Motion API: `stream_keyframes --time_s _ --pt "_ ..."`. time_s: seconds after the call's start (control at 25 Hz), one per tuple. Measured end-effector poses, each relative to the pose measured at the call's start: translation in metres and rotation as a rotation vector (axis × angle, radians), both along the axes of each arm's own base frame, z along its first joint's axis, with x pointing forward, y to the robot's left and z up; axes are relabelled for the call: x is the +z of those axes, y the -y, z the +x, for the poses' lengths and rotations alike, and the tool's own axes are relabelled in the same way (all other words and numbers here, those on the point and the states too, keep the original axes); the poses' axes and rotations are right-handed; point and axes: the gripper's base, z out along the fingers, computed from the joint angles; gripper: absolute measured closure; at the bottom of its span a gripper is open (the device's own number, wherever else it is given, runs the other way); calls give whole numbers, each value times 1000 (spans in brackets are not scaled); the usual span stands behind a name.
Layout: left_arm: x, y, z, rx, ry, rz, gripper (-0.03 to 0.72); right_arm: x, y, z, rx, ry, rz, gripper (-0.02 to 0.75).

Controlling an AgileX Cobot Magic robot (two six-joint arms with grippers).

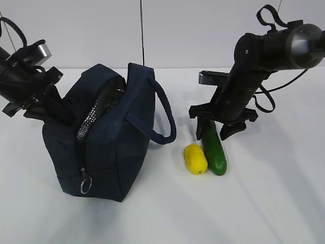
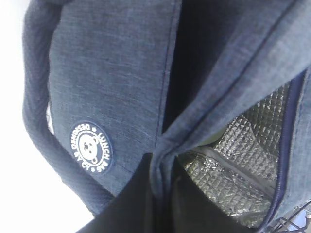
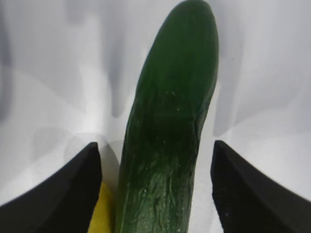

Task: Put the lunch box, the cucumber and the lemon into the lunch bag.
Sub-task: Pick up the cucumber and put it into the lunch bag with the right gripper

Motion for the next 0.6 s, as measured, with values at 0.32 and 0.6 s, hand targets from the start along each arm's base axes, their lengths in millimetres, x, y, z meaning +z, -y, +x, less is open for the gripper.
stream_keyframes --time_s 0.32,0.6 --pt "0 0 0 0 0 0 687 0 0 -2 3 -16 -3 394" --pt "0 0 0 3 3 1 687 9 0 -3 31 -80 -18 438"
